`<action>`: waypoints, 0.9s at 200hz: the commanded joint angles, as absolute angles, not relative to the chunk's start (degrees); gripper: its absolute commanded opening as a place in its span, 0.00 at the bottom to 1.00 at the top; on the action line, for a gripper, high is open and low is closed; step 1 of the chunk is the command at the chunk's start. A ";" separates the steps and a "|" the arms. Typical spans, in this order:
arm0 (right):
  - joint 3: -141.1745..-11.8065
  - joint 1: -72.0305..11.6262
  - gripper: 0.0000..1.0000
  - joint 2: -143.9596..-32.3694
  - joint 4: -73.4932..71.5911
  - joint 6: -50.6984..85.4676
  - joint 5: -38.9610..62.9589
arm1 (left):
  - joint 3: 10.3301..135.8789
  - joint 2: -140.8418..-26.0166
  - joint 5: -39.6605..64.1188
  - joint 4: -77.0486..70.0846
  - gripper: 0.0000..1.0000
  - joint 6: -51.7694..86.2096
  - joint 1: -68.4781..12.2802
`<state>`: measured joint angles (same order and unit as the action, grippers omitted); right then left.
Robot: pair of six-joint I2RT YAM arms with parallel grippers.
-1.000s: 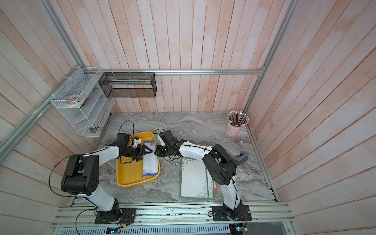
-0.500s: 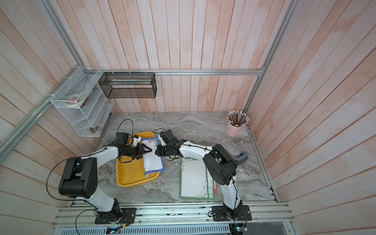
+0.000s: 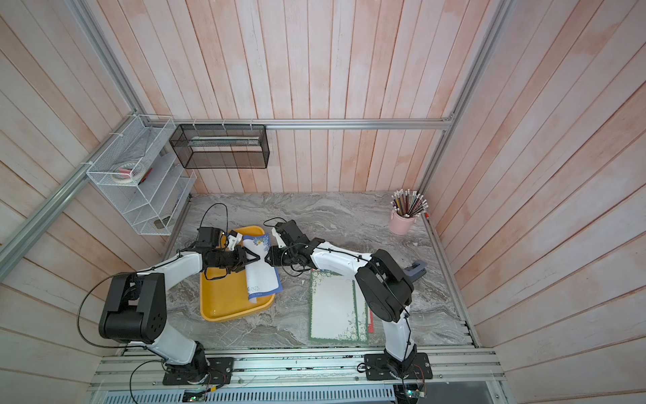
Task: Take out the stationery paper from the storage box
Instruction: Pick up the stationery paper from the storage box, then place the stationery paper at the center of the board.
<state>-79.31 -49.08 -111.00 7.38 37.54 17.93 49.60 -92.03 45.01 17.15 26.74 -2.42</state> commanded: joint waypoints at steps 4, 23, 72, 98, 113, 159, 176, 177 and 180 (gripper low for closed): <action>-76.45 -47.40 0.39 -107.26 4.44 38.15 20.27 | 49.70 -89.49 45.94 17.40 0.38 25.66 -2.46; -71.79 -45.57 0.42 -104.41 -0.27 41.19 22.57 | 49.92 -88.31 46.53 17.54 0.38 25.87 -2.42; -63.40 -41.49 0.43 -96.42 -11.11 41.33 27.45 | 50.80 -82.08 47.14 17.90 0.38 27.04 -2.28; -59.62 -39.56 0.44 -92.42 -18.06 41.29 31.77 | 52.74 -77.90 48.34 19.34 0.38 27.16 -2.29; -58.40 -39.38 0.45 -90.30 -20.73 39.71 33.09 | 53.14 -75.06 50.32 18.33 0.38 28.06 -2.36; -56.86 -39.97 0.47 -86.10 -26.05 36.91 35.83 | 52.89 -67.81 55.48 12.68 0.38 31.26 -3.31; -57.89 -40.72 0.47 -86.11 -25.19 35.46 36.55 | 51.83 -65.90 56.69 10.27 0.38 32.31 -4.24; -57.99 -40.75 0.47 -86.08 -25.16 35.40 36.69 | 51.80 -65.82 56.69 10.15 0.38 32.37 -4.32; -58.35 -40.93 0.47 -86.20 -24.98 35.08 37.07 | 51.58 -65.59 56.81 9.75 0.38 32.53 -4.53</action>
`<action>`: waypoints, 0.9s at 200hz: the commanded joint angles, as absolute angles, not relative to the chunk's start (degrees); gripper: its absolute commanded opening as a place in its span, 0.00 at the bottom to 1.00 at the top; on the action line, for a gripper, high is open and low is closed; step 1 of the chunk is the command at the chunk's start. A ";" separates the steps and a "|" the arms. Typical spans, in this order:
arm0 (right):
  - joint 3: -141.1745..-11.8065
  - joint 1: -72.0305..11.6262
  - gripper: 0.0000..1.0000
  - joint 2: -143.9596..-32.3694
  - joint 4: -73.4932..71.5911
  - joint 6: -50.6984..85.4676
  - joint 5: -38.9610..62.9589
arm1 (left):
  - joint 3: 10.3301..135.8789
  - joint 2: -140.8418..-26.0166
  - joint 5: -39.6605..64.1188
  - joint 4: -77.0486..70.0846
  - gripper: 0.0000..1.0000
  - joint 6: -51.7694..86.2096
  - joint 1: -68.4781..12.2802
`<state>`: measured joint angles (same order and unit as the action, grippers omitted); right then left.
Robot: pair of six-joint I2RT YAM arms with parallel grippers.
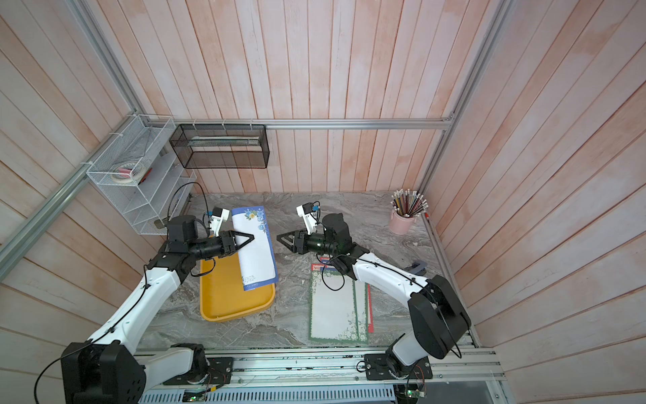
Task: Take out the stationery paper from the storage box
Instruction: Place the stationery paper at the center of the board.
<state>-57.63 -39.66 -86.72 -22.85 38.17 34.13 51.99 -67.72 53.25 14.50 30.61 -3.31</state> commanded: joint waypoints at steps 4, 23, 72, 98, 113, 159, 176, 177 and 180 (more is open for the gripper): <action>-58.74 -41.16 0.47 -86.30 -24.60 34.78 37.40 | 51.33 -65.32 57.00 9.35 0.38 32.71 -4.84; -60.14 -42.33 0.47 -87.29 -23.22 34.53 37.38 | 49.98 -64.41 58.16 7.10 0.38 33.89 -6.27; -61.06 -44.47 0.23 -87.44 -24.31 34.39 41.17 | 48.69 -63.90 56.46 6.96 0.38 33.86 -7.66; -60.02 -44.71 0.07 -86.08 -25.15 34.11 40.46 | 48.83 -64.25 55.79 7.79 0.38 33.40 -7.65; -59.20 -44.82 0.02 -85.39 -26.40 34.40 40.71 | 48.87 -64.40 55.76 7.76 0.38 33.48 -7.71; -59.54 -45.94 0.25 -88.10 -30.68 39.37 41.70 | 48.87 -64.16 55.26 7.84 0.38 32.88 -7.69; -61.61 -46.87 0.25 -90.47 -29.88 40.67 41.90 | 48.74 -63.92 54.87 7.49 0.38 32.95 -7.73; -61.70 -46.95 0.25 -90.54 -29.92 40.77 42.00 | 48.76 -63.91 54.85 7.44 0.38 33.00 -7.73; -61.89 -47.08 0.24 -90.88 -30.16 41.16 42.13 | 48.71 -63.83 54.86 7.28 0.38 33.11 -7.71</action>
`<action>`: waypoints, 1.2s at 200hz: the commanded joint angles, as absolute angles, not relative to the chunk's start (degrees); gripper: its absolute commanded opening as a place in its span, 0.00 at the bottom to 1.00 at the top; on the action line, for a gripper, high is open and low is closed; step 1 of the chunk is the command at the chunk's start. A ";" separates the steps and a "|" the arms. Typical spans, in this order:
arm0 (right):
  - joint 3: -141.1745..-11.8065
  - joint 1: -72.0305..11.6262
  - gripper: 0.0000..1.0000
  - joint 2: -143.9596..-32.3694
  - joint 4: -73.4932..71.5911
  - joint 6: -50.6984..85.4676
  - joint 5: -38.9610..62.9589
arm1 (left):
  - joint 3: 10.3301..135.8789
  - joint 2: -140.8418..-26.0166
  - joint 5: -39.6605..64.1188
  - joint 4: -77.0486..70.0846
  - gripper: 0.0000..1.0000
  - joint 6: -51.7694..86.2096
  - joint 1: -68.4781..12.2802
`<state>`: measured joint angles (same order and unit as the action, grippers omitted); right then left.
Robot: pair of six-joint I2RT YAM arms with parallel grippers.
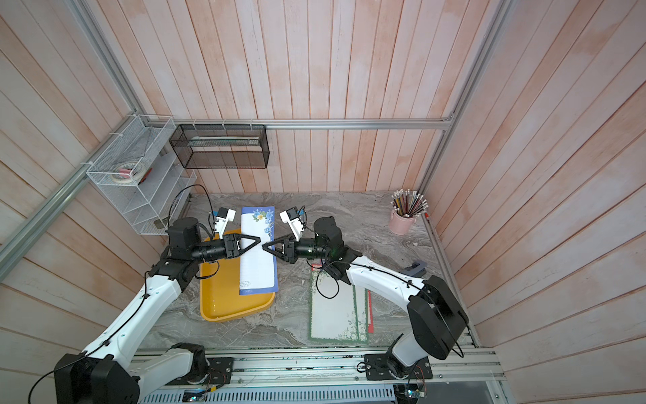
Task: Take out the stationery paper from the storage box
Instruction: Place the stationery paper at the center of the board.
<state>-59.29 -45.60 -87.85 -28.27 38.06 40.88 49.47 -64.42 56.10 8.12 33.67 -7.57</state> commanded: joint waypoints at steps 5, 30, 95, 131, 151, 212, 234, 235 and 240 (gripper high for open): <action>-62.26 -47.34 0.24 -91.34 -30.52 41.78 42.23 | 48.63 -63.81 54.89 7.00 0.38 33.34 -7.73; -63.32 -47.90 0.11 -92.77 -31.07 43.67 42.44 | 48.78 -63.25 54.77 6.98 0.38 33.41 -7.73; -62.16 -47.81 0.00 -88.17 -25.20 40.02 40.65 | 49.17 -59.89 45.50 9.79 0.78 29.82 -7.73; -61.81 -46.92 0.00 -82.49 -11.96 36.48 41.97 | 48.96 -56.76 39.16 7.70 0.92 29.03 -7.04; -58.65 -43.15 0.00 -78.09 -0.87 38.25 41.34 | 48.60 -54.93 37.30 5.94 0.94 28.74 -6.55; -42.45 -26.61 0.00 -62.27 25.43 36.61 42.18 | 48.58 -54.82 35.51 1.10 0.95 32.07 -6.06; -39.23 -22.43 0.00 -61.64 33.94 32.67 40.99 | 48.43 -55.72 35.65 -0.31 0.95 33.29 -6.06; -39.13 -22.24 0.00 -61.62 34.24 32.46 40.89 | 48.43 -55.76 35.62 -0.33 0.95 33.34 -6.06; -38.51 -21.51 0.00 -61.86 35.94 31.39 40.26 | 48.43 -55.92 35.56 -0.35 0.95 33.46 -6.06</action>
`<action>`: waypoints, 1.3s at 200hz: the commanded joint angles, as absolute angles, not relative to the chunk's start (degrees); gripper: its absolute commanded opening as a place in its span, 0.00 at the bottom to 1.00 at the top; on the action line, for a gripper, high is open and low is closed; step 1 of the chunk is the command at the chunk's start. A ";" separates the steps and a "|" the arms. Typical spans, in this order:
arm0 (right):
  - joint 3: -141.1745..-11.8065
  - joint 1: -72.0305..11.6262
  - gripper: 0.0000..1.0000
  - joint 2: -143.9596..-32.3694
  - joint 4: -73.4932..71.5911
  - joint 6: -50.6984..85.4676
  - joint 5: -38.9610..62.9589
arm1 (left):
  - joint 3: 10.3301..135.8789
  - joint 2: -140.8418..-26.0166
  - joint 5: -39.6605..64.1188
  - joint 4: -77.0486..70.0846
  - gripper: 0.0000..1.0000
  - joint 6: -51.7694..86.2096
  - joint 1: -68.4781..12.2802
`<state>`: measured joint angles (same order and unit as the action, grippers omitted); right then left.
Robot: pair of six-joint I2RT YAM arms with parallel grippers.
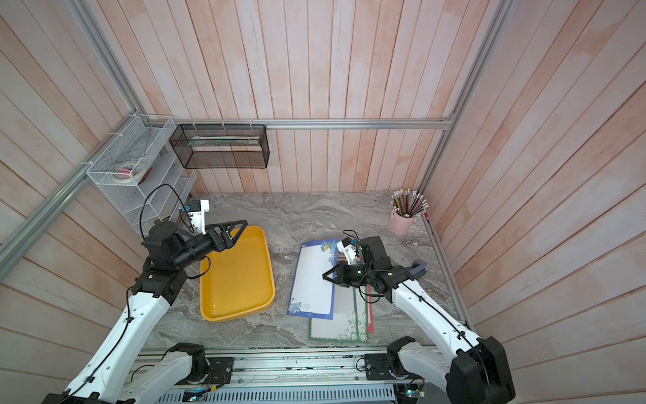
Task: Take out the stationery paper from the storage box
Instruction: Place the stationery paper at the center of the board.
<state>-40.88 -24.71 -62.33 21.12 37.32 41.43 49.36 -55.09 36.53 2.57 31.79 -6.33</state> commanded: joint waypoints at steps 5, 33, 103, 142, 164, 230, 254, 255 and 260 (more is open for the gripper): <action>-37.89 -20.93 0.00 -61.96 37.40 30.50 39.32 | 48.43 -56.06 35.38 -0.43 0.95 33.69 -6.06; -35.34 -19.28 0.00 -62.72 40.85 28.00 31.21 | 48.12 -56.47 35.16 -0.70 0.95 34.54 -6.06; -35.84 -19.24 0.02 -66.78 40.77 29.41 21.34 | 47.02 -56.23 33.53 1.24 0.95 33.30 -6.01; -37.00 -19.16 0.03 -71.86 41.99 28.44 20.58 | 45.93 -56.60 32.88 1.06 0.95 31.33 -5.98; -37.20 -19.07 0.05 -74.63 42.49 28.13 19.89 | 45.60 -57.27 32.78 1.10 0.95 29.86 -5.89; -37.86 -19.02 0.08 -75.30 42.06 29.97 14.91 | 45.36 -60.37 34.49 1.34 0.95 27.66 -3.87; -38.92 -18.81 0.08 -76.40 42.16 29.80 14.12 | 45.27 -60.64 35.11 1.37 0.95 27.73 -3.14; -38.97 -18.81 0.08 -76.48 42.13 29.80 14.09 | 45.27 -60.64 35.09 1.35 0.95 27.71 -3.11; -39.24 -18.71 0.08 -76.82 42.13 29.64 13.84 | 45.19 -60.60 35.15 1.35 0.95 27.71 -2.99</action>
